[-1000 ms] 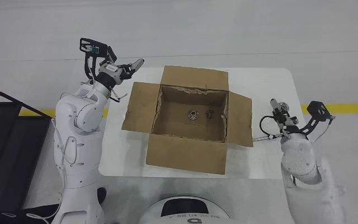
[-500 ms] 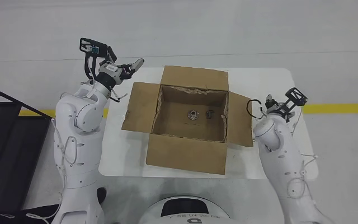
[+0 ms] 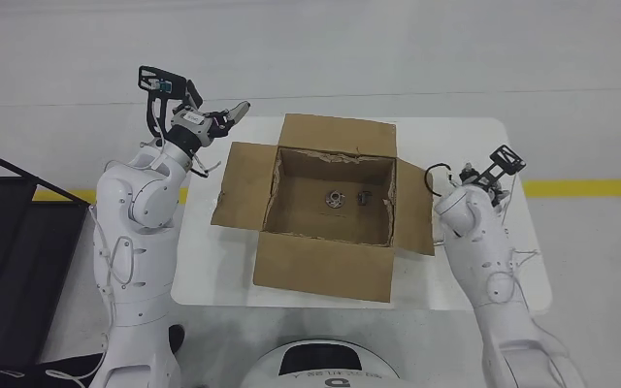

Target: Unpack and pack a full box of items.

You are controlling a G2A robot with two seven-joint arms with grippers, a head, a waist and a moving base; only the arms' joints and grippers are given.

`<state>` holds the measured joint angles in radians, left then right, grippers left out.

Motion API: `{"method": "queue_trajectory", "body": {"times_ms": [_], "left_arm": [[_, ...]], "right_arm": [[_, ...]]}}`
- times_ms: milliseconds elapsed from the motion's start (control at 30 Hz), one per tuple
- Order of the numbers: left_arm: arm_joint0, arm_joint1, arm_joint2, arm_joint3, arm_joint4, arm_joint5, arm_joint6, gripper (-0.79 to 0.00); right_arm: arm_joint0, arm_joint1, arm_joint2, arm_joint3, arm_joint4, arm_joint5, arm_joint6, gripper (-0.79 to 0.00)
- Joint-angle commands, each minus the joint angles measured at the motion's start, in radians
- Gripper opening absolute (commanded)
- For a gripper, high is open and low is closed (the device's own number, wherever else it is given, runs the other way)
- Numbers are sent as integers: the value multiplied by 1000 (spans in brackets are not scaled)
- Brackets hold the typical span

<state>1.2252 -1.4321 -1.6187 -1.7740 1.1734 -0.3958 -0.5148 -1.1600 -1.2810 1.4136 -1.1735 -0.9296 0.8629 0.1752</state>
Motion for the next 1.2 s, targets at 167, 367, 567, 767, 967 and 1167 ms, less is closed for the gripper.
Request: {"method": "queue_trajectory", "body": {"times_ms": [167, 367, 567, 767, 967, 1167], "left_arm": [[0, 0, -1, 0, -1, 0, 0, 0], [0, 0, -1, 0, -1, 0, 0, 0], [0, 0, -1, 0, -1, 0, 0, 0], [0, 0, -1, 0, -1, 0, 0, 0], [0, 0, -1, 0, -1, 0, 0, 0], [0, 0, -1, 0, -1, 0, 0, 0]], "right_arm": [[45, -11, -1, 76, 6, 2, -21, -299], [71, -15, -4, 129, -22, 15, -17, -785], [64, -16, 18, 89, -19, -6, -22, -785], [-61, -9, 106, -174, 96, -127, 24, -785], [-216, -15, 214, -464, 314, -257, -4, -785], [-347, -23, 291, -633, 578, -420, 69, -785]]}}
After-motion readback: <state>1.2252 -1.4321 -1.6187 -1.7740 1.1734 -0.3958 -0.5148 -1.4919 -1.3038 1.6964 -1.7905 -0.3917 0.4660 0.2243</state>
